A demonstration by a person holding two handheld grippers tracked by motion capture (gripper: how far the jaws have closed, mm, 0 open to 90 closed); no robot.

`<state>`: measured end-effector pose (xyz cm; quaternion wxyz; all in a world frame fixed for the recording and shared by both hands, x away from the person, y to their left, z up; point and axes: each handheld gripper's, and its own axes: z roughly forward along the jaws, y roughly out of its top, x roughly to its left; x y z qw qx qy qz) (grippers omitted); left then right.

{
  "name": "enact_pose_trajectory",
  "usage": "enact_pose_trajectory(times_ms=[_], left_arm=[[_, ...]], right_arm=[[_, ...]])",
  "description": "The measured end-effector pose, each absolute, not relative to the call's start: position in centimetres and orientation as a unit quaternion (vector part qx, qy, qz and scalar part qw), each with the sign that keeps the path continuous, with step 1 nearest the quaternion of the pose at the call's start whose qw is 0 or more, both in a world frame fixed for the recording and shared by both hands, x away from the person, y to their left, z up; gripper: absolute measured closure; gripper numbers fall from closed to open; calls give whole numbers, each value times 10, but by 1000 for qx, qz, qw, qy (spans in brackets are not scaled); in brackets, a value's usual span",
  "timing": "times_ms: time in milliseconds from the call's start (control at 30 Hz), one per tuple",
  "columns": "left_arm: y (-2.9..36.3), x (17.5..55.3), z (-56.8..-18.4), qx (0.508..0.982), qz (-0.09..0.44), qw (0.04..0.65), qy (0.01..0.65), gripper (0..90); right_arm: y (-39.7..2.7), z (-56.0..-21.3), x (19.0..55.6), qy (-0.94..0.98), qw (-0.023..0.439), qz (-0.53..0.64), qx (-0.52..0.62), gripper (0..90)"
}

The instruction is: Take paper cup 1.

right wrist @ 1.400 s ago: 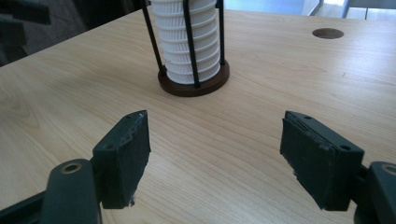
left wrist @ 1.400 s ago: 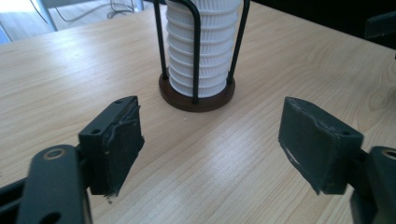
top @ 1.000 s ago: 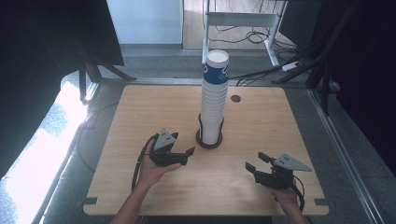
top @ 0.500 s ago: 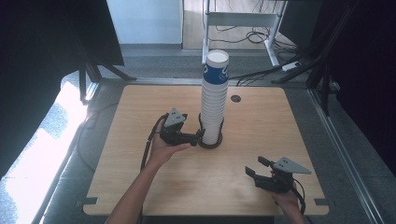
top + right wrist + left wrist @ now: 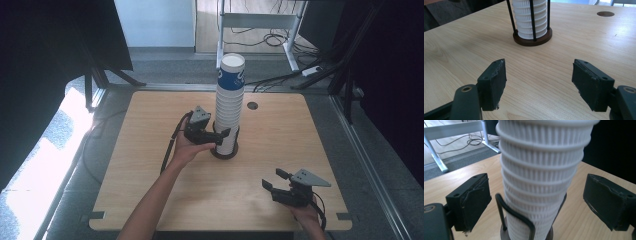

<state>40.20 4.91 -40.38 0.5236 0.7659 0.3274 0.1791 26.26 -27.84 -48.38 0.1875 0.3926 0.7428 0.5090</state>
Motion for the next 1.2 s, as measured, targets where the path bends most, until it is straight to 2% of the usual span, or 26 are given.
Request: enact_pose_trajectory(times_ms=[300,500,733,1200], left_arm=[[35,418,-404,766,184,520,331,67],[30,421,-408,761,181,530,326,117],[30,420,-408,762,183,531,323,122],[29,419,-407,763,192,526,325,125]], right_arm=[[-279,-485,262,744,190,505,395,280],[-278,-486,263,746,191,501,394,280],[-277,-483,268,753,187,500,386,279],[-267,-410,317,754,158,545,331,279]])
